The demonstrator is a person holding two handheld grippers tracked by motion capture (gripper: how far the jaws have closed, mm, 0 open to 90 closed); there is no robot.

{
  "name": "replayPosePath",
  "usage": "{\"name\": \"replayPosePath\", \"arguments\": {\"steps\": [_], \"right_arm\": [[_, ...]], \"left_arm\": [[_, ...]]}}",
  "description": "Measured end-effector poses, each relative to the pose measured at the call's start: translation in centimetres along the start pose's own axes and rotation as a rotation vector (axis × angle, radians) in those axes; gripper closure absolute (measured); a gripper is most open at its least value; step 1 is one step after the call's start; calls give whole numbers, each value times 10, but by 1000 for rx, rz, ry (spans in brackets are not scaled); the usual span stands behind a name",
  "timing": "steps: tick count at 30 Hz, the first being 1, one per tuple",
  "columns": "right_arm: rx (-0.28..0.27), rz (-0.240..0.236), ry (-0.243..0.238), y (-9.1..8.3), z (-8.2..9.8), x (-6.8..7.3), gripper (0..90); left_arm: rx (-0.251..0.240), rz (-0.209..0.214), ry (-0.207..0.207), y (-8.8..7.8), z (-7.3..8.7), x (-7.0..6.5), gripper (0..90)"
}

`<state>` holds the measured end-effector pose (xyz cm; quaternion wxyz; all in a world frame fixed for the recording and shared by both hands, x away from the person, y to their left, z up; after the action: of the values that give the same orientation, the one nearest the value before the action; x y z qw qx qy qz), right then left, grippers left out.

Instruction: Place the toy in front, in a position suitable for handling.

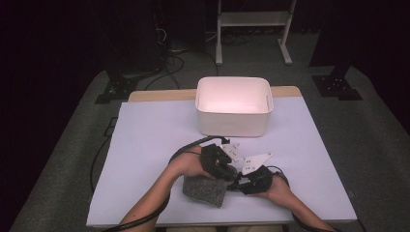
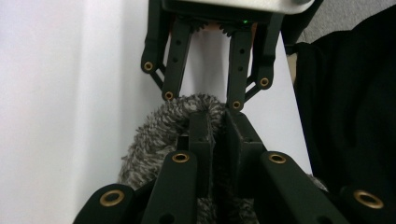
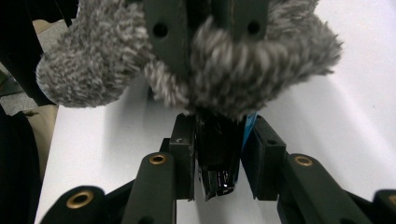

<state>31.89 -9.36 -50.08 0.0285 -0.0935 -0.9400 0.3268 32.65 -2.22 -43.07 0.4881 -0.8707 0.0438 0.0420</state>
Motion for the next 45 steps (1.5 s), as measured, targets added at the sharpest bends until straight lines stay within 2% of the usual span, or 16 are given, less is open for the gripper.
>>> {"name": "replayPosePath", "arguments": {"steps": [4,10,16,21,24,27,33,39,45], "right_arm": [[8,7,-15,0,0,1,664],[16,8,-18,1,0,2,665],[21,10,-34,1,-1,2,665],[20,8,-27,2,-1,1,665],[18,4,-16,1,0,1,665],[16,0,-10,2,0,0,665],[14,1,-8,2,0,0,663],[14,0,-4,4,-1,-1,657],[18,2,-7,5,-2,-1,654]], "left_arm": [[-2,-2,-12,-7,10,1,815],[5,-33,-67,-26,37,3,810],[-35,-49,-129,-44,69,4,804],[-47,-88,-167,-58,88,6,799],[-61,-108,-194,-61,99,8,799],[-73,-101,-206,-62,105,7,800],[-57,-87,-171,-59,93,5,800],[-39,-82,-99,-45,61,6,811],[-15,-42,-37,-23,31,6,824]]}}
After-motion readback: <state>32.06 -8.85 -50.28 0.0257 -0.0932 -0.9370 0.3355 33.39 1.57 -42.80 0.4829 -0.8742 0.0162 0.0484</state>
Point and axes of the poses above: each handheld gripper's, and its own axes: y roughly forward along the jaws, z roughly out of its underside, x roughly to its left, the point moved 8 cm from there along y, roughly forward along the jaws, and after that the axes turned 5 degrees about -y, right-handed, at the moved point
